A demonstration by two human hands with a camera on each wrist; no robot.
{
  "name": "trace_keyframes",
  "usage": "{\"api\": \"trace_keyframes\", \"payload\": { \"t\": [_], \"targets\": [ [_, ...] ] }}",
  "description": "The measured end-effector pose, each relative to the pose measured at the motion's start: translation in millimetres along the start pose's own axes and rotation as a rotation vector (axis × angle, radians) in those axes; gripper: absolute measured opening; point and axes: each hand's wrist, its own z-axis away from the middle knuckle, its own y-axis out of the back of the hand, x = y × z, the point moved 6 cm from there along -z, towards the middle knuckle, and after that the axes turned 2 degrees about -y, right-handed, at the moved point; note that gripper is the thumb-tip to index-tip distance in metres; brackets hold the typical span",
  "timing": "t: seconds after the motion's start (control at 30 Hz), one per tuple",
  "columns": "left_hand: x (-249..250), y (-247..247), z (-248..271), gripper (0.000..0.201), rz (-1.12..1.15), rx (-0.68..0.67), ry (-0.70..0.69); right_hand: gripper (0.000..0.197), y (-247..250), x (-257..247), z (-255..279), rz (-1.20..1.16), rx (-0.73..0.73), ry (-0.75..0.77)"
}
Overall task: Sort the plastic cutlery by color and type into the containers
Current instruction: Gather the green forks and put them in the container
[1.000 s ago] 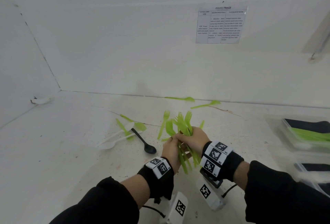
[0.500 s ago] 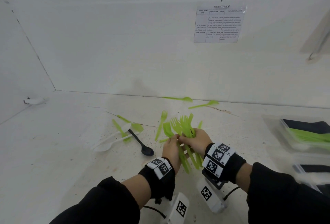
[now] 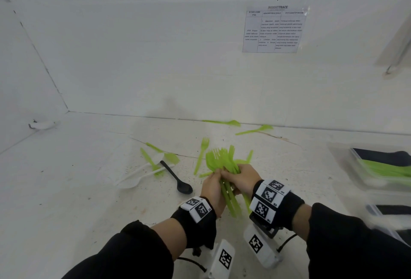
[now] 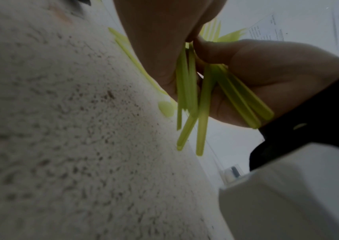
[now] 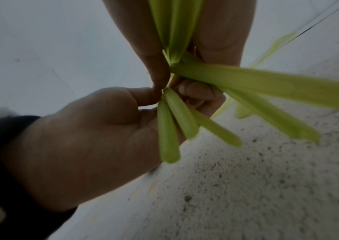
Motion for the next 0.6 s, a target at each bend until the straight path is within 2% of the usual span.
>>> {"api": "trace_keyframes", "payload": {
  "t": [0.1, 0.27, 0.47, 0.6],
  "targets": [
    [0.0, -1.5, 1.4, 0.043, 0.003, -0.031, 0.041, 0.010, 1.7, 0.8, -1.4, 0.001, 0.011, 0.019],
    [1.4, -3.9, 5.0, 0.043, -0.013, -0.069, 0.056, 0.016, 3.7, 0.8, -2.0, 0.022, -0.012, 0.054],
    [6.0, -4.6, 6.6, 0.036, -0.016, -0.079, -0.013, 0.021, 3.6, -2.5, -2.2, 0.010, 0.010, 0.055],
    [6.2, -4.5, 5.1, 0.030, 0.004, -0.082, -0.064, 0.015, 1.9, -0.9, -4.1, 0.052, -0.001, 0.046]
  ]
}}
